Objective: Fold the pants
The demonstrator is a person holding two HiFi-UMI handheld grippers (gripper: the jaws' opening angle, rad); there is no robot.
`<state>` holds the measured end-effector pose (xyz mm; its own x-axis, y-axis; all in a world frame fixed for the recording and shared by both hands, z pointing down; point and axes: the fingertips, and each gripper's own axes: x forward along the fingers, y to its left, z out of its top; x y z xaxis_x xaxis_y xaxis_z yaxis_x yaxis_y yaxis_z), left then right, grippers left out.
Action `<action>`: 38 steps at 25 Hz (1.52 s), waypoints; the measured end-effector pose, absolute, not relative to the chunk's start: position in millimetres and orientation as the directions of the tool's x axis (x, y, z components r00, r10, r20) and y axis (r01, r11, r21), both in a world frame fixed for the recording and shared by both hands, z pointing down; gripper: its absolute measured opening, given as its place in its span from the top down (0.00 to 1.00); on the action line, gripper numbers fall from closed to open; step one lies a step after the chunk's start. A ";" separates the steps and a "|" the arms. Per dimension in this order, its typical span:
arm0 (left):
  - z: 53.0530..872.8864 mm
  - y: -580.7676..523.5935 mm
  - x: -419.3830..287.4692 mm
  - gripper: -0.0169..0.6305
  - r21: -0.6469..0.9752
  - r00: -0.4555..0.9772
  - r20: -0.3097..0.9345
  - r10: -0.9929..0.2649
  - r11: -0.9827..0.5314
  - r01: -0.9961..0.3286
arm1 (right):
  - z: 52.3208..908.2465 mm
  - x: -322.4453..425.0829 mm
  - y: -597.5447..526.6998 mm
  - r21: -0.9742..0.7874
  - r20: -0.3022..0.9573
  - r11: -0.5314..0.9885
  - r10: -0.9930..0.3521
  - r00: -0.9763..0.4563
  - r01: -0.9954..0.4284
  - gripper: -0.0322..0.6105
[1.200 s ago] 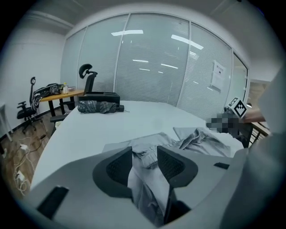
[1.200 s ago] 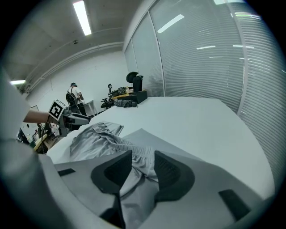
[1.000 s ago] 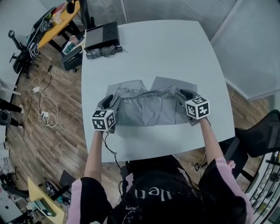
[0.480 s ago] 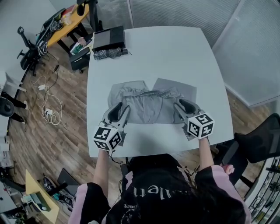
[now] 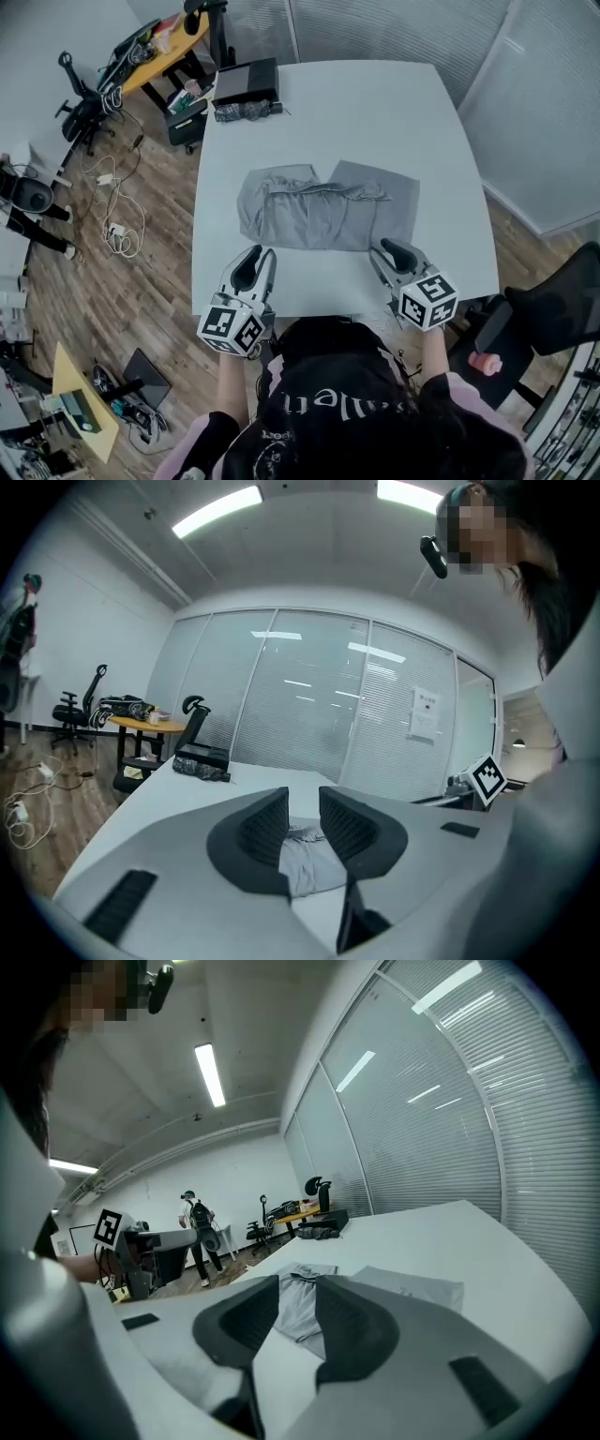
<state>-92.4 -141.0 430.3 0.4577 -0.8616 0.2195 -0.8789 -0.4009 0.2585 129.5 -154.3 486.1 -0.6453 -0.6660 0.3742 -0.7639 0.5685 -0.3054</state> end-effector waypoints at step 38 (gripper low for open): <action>407.3 19.6 -117.9 0.87 0.166 0.575 0.200 -0.793 -0.551 -0.818 | 442.4 -9.5 10.8 -0.275 0.285 0.629 -0.669 -0.687 -0.727 0.90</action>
